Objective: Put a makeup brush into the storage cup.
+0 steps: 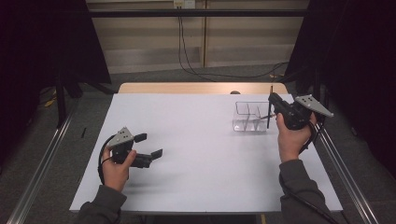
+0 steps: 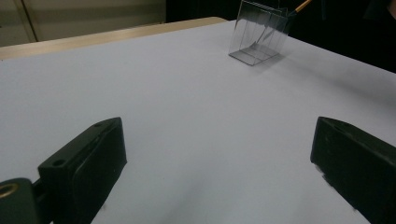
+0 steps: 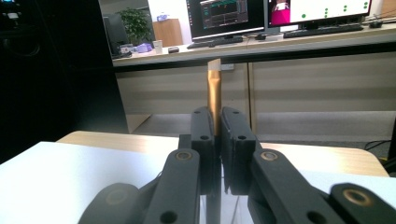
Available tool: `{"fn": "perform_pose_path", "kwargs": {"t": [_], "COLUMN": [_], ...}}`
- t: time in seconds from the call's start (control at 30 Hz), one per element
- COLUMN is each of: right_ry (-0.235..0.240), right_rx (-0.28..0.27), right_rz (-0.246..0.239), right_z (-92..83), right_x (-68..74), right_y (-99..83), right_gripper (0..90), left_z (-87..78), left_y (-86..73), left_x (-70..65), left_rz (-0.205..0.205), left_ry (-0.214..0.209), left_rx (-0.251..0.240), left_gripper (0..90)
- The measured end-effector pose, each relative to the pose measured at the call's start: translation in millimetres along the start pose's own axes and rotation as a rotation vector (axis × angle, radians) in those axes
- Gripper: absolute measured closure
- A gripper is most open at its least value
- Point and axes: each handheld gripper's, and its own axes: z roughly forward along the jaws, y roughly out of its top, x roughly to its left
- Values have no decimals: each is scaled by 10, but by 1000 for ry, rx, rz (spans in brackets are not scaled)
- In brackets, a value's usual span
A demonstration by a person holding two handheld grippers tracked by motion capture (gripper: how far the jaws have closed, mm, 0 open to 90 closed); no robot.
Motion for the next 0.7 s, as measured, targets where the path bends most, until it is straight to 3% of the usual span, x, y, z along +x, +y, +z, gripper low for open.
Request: {"fn": "perform_pose_path", "kwargs": {"t": [0.13, 0.23, 0.33, 0.4, 0.53, 0.7], "right_ry": [-11, -6, -8, -12, -17, -18], "right_rx": [-1, -7, -12, -15, -21, -10], "right_rz": [10, 12, 14, 20, 23, 16], "right_z": [32, 62, 103, 127, 170, 229], "right_x": [-44, -73, -94, -105, -122, -146], "right_y": [14, 24, 53, 69, 75, 56], "right_gripper": [856, 856, 856, 856, 856, 856], "left_z": [8, 7, 8, 13, 8, 10], "left_y": [-10, -13, -14, -21, -27, -35], "left_x": [16, 19, 23, 37, 42, 58], "left_rz": [-7, -3, -5, -10, -16, -17], "left_ry": [-15, 7, 8, -15, 4, -8], "left_rx": [-8, 3, 1, -6, 3, -6], "left_gripper": [32, 31, 32, 32, 31, 31]}}
